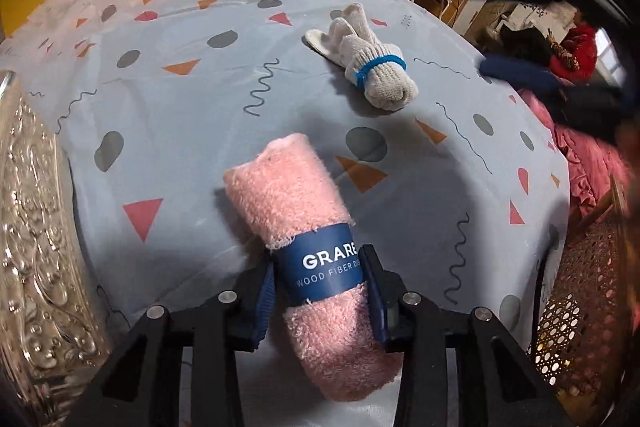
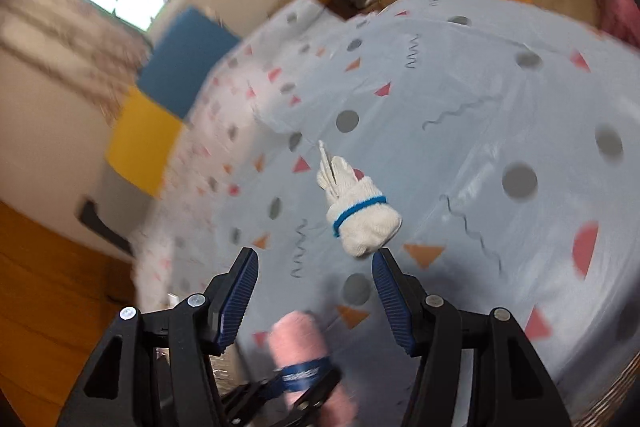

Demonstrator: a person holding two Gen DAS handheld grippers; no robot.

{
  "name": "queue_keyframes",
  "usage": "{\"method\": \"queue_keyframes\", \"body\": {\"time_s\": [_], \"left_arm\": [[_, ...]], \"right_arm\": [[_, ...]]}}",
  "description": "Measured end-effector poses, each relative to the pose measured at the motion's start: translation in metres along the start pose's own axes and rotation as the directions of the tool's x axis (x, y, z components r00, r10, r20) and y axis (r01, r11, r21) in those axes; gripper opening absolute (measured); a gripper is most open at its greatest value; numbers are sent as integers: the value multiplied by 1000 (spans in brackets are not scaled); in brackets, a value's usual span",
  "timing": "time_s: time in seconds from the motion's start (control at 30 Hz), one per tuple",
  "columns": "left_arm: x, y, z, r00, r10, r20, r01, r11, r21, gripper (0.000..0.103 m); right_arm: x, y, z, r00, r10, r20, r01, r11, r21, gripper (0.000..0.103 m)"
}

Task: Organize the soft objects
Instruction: 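Grasp the white knitted glove with the right tool while the left tool lifts the towel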

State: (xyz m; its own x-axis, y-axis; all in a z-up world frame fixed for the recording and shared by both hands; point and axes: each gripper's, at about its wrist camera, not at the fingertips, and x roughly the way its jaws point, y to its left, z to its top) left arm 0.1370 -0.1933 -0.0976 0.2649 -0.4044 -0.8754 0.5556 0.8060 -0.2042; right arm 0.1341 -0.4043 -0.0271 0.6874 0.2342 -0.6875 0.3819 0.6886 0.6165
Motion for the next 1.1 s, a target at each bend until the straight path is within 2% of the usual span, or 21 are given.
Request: {"method": "queue_keyframes", "body": {"time_s": [0.07, 0.17, 0.27, 0.4, 0.47, 0.57, 0.63, 0.7, 0.83, 1.0, 1.1], "left_arm": [[-1, 0, -2, 1000, 8, 7, -8, 1000, 0, 40], [-1, -1, -4, 1000, 14, 19, -14, 1000, 10, 40], [-2, 0, -6, 999, 10, 35, -10, 1000, 13, 40], [-2, -2, -8, 999, 7, 50, -7, 1000, 4, 38], [-4, -1, -9, 999, 6, 54, -6, 1000, -7, 36], [-8, 2, -10, 999, -2, 45, 3, 1000, -27, 34], [-11, 3, -10, 999, 2, 35, -1, 999, -42, 34], [-17, 2, -10, 999, 14, 39, -13, 999, -34, 34], [-36, 0, -3, 997, 19, 71, -16, 999, -41, 34], [-78, 1, 24, 984, 45, 171, -38, 998, -42, 34], [-108, 21, 45, 973, 70, 222, -46, 993, -112, 34]], "right_arm": [[16, 10, 15, 998, -64, -14, 63, 995, -82, 61], [48, 17, 28, 985, -154, -83, 138, 975, -173, 60], [80, 15, 32, 958, -264, -108, 233, 943, -239, 60], [107, 9, 29, 935, -336, -114, 293, 912, -288, 60], [115, 8, 27, 928, -350, -128, 295, 899, -325, 49], [113, 17, 17, 923, -367, -117, 290, 862, -415, 41], [110, 18, 9, 927, -342, -157, 252, 874, -416, 40], [111, 16, 3, 919, -342, -195, 236, 876, -421, 41], [111, 10, 2, 921, -330, -206, 225, 884, -409, 43], [112, 19, -7, 913, -376, -158, 256, 829, -498, 43], [112, 26, -15, 909, -398, -126, 268, 789, -553, 43]]}}
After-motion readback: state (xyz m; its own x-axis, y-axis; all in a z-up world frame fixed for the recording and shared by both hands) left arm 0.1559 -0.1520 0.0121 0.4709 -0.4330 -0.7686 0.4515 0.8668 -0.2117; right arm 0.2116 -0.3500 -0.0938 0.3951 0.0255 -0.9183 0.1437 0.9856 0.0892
